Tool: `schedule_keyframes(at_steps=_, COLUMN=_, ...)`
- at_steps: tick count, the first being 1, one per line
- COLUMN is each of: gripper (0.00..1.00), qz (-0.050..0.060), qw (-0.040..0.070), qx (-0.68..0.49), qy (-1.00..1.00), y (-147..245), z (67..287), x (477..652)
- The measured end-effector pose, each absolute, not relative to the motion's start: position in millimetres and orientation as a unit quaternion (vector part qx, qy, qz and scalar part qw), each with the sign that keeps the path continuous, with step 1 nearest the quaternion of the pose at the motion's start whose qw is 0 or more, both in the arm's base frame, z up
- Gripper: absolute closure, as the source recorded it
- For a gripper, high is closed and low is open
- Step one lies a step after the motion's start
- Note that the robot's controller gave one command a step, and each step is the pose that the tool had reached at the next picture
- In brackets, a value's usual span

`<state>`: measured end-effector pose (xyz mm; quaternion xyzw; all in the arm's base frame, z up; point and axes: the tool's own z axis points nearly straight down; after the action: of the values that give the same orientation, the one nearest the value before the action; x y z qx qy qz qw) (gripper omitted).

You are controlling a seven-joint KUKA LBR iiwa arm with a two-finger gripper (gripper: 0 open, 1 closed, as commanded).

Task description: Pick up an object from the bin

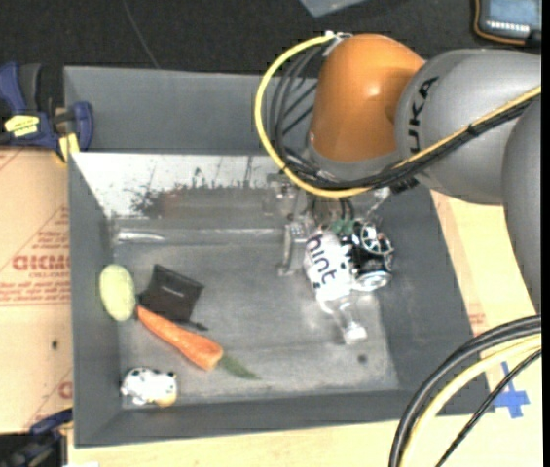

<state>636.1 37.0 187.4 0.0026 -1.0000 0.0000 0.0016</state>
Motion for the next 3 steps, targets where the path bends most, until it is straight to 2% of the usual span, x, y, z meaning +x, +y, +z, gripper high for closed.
schedule_keyframes(at_steps=1, gripper=0.00, qz=0.000, qw=-0.002, qx=0.002, qy=-1.000, y=36.9, z=192.6, x=637.2)
schedule_keyframes(at_steps=2, gripper=0.00, qz=0.000, qw=-0.003, qx=0.020, qy=-1.000, y=10.5, z=170.2, x=620.7)
schedule_keyframes(at_steps=3, gripper=0.00, qz=0.001, qw=-0.003, qx=0.054, qy=-0.999, y=-12.2, z=158.6, x=617.7)
